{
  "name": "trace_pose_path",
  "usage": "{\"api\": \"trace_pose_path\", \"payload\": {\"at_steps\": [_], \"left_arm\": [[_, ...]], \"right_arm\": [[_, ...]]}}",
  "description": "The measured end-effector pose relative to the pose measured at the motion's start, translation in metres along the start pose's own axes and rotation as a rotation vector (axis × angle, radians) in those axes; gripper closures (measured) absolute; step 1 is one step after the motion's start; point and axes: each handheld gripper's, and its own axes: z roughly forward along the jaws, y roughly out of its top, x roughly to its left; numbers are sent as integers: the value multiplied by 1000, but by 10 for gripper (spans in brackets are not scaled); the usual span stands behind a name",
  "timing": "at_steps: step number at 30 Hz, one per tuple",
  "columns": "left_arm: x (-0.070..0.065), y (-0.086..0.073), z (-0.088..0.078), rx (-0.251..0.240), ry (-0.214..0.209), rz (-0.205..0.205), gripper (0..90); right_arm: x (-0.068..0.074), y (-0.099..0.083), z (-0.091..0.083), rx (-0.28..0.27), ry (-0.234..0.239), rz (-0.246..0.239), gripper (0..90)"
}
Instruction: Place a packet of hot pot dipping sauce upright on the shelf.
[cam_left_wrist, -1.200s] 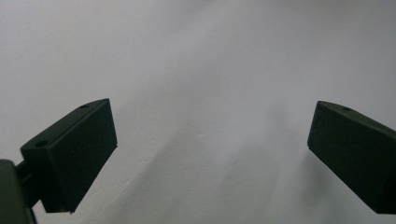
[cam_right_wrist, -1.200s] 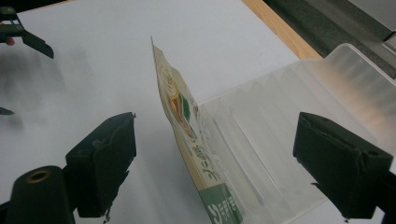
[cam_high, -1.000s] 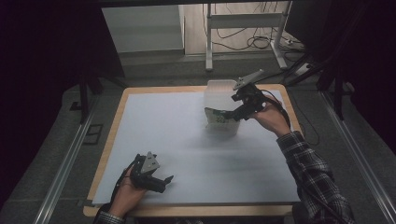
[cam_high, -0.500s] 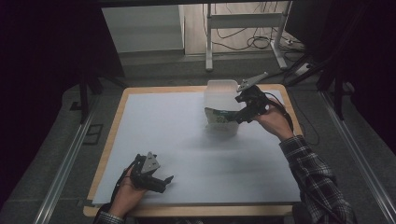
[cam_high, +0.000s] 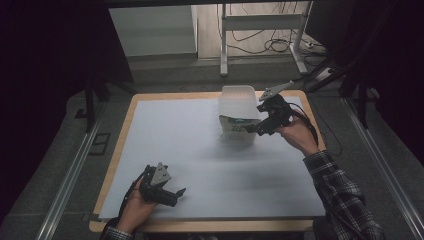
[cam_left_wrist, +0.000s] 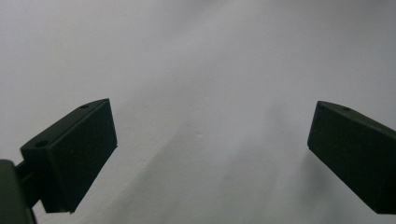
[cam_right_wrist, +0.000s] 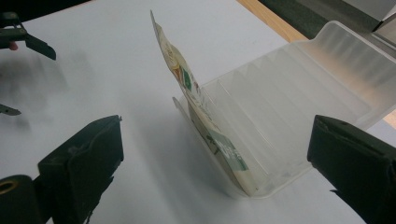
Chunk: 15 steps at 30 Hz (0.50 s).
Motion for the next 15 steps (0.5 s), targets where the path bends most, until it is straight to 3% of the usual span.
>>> {"api": "trace_pose_path", "payload": {"at_steps": [1,2,6,15], "left_arm": [[0,0,0,0,0,0,12],[1,0,-2,-32,-36,-16,11],[3,1,-6,-70,-58,-39,8],[5,1,-9,-96,-72,-77,9]], "right_arm": [[0,0,0,0,0,0,36],[0,-1,-2,-6,0,-2,32],[2,-5,-6,-11,-8,1,26],[3,-14,-12,-24,-11,15,25]]}}
